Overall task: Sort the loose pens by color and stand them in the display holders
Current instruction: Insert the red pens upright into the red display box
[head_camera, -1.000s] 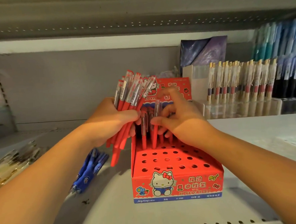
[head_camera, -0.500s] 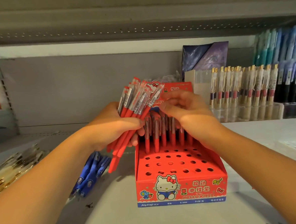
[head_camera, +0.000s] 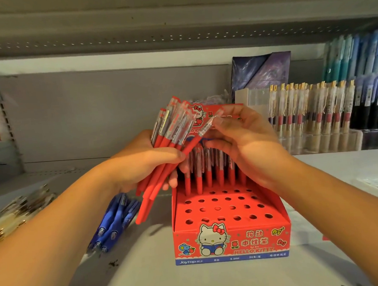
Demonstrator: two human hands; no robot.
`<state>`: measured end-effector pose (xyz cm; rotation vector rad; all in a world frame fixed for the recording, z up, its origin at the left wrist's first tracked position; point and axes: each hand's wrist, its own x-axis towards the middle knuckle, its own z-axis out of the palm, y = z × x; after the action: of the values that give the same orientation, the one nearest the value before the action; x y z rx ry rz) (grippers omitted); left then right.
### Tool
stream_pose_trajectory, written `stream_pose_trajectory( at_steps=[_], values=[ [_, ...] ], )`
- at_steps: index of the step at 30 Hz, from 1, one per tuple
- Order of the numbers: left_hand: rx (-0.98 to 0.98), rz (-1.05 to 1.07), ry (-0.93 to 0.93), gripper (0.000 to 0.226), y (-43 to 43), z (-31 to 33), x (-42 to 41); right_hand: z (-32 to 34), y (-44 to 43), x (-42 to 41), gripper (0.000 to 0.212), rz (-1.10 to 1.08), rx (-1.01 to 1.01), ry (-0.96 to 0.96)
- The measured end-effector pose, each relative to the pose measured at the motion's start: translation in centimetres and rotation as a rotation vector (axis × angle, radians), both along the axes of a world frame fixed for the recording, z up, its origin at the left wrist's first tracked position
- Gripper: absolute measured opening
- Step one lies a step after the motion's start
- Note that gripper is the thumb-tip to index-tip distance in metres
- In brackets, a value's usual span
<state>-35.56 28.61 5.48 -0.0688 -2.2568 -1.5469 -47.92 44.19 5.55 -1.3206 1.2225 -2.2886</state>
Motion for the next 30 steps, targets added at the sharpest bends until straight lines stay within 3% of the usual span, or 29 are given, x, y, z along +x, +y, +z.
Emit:
stream_pose_trajectory(
  at_steps=[13, 18, 23, 30],
  values=[
    [-0.026, 0.199, 0.004, 0.011, -0.9, -0.1, -0.5, 1.2, 0.8, -1.5, 0.013, -0.313, -0.111, -0.059],
    [-0.070, 0.193, 0.010, 0.017, -0.9, -0.2, -0.4, 0.7, 0.3, -2.0, 0.020, -0.527, 0.100, 0.215],
    [-0.068, 0.170, 0.033, 0.019, -0.6, -0.2, -0.4, -0.2, -0.2, -1.6, 0.035, -0.566, 0.208, 0.352],
    [-0.062, 0.132, 0.047, 0.025, -0.7, 0.1, -0.3, -0.5, -0.1, -1.3, 0.035, -0.495, 0.222, 0.318]
  ],
)
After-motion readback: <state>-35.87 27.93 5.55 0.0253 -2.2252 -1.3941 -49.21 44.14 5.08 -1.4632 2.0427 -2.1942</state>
